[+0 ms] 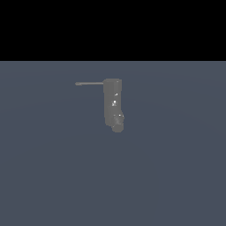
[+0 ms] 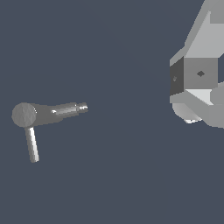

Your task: Turn on the faucet by rotating a designated handle.

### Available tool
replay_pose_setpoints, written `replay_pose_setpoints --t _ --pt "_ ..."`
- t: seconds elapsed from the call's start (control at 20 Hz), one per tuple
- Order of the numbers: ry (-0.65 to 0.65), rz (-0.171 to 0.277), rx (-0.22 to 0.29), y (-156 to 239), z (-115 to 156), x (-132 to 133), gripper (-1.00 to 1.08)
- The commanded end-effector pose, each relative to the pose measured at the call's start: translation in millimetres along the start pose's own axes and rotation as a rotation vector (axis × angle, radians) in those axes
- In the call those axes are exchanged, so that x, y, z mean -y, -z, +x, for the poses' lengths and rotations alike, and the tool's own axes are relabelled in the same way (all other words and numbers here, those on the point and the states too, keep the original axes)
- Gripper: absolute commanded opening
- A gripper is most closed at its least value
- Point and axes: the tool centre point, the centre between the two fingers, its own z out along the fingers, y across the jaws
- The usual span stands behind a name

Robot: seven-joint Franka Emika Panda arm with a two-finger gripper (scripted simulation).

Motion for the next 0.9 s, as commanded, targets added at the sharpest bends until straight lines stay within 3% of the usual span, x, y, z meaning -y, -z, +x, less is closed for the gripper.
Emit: replay_pose_setpoints --t 0.0,0.85 --pt "-0.02 0.0 0.001 -4.2 2.2 5.3 -1.0" --pt "-0.302 0.004 0.005 -63.4 45.4 75.7 -1.0"
